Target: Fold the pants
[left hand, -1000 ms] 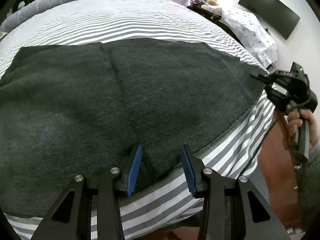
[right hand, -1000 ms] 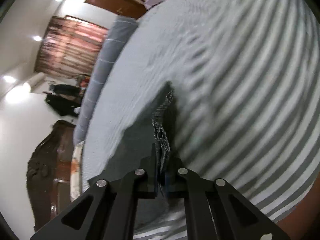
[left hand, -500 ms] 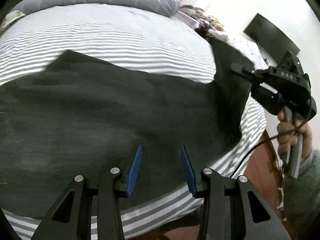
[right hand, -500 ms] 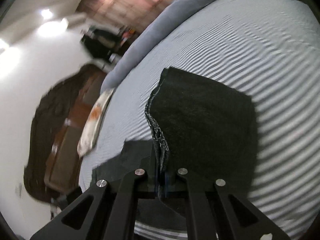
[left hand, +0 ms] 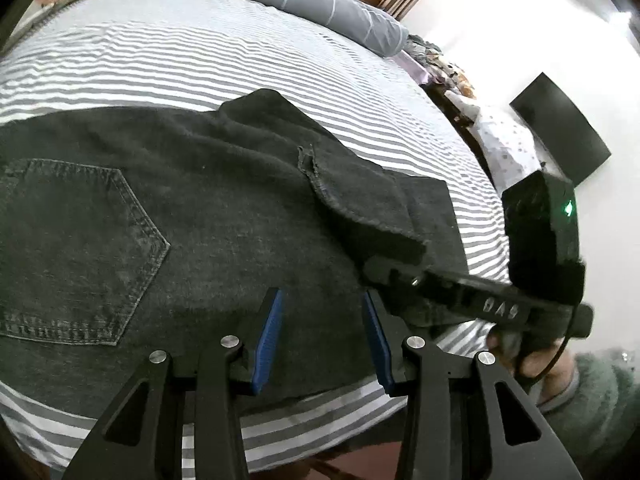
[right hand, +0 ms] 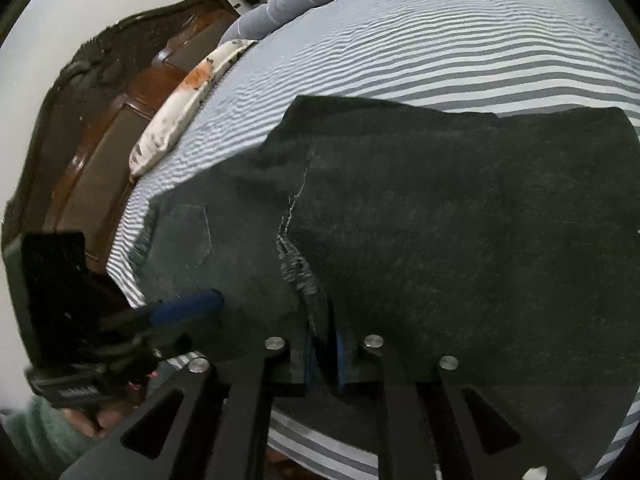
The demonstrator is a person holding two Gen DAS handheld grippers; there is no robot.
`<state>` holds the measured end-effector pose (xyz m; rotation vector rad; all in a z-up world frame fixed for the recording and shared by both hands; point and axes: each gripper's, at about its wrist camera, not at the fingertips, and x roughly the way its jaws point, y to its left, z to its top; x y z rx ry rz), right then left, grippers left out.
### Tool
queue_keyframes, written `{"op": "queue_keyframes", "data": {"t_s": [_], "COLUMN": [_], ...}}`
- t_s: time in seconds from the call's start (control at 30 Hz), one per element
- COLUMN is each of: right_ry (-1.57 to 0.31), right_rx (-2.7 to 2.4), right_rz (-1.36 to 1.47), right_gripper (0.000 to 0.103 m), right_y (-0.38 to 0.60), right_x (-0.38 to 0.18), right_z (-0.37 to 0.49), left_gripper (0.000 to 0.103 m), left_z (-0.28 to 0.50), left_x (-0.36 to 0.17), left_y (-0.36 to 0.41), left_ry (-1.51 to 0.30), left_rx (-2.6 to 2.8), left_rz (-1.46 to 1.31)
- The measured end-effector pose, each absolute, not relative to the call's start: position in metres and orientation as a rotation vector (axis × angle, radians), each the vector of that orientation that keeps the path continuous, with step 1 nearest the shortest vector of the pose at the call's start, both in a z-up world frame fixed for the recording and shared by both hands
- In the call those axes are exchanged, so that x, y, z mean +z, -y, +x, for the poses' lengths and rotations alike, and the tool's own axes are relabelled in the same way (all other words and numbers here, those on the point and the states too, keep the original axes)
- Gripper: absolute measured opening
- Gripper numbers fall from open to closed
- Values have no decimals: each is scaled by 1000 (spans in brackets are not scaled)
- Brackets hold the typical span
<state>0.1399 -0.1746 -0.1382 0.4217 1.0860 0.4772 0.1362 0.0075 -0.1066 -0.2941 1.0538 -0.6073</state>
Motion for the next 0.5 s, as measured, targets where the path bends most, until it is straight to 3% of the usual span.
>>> {"op": "queue_keyframes", "data": {"t_s": [0.03,0.13,0.5], "right_ry": [-1094,-1064,-1052], "right_rx": [478,465,474], "right_rz": [435,427,718], "right_gripper": [28,41,45], "right_y": [176,177,194], "right_x": [-139,-133,-169], "right_z": [138,121,67], "left_gripper": [43,44,47], "left_z": [137,140,155], "left_x": [-108,-113,-133], "left_y": [-10,-14,-14], "left_ry": [-1058,-1076,-1149], "left_rx": [-624,-655,-691], "left_rz": [-308,-352,-469]}}
